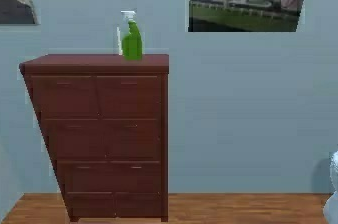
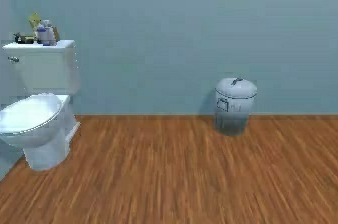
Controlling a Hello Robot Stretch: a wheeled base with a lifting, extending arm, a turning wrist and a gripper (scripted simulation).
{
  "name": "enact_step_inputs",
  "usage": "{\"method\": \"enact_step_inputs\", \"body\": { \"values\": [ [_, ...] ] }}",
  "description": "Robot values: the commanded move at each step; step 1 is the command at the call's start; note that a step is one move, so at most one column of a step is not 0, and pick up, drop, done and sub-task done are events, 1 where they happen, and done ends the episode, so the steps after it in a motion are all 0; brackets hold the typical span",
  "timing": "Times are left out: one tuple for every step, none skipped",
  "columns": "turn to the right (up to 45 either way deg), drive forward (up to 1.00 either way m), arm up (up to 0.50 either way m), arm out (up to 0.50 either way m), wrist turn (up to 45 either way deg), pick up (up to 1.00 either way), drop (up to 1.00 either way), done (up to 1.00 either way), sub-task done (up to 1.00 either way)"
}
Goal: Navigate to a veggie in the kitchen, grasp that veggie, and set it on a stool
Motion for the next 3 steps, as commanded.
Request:
{"method": "enact_step_inputs", "body": {
  "values": [
    [-45.0, 0.0, 0.0, 0.0, 0.0, 0.0, 0.0, 0.0, 0.0],
    [-45.0, 0.0, 0.0, 0.0, 0.0, 0.0, 0.0, 0.0, 0.0],
    [-45.0, 0.0, 0.0, 0.0, 0.0, 0.0, 0.0, 0.0, 0.0]
  ]
}}
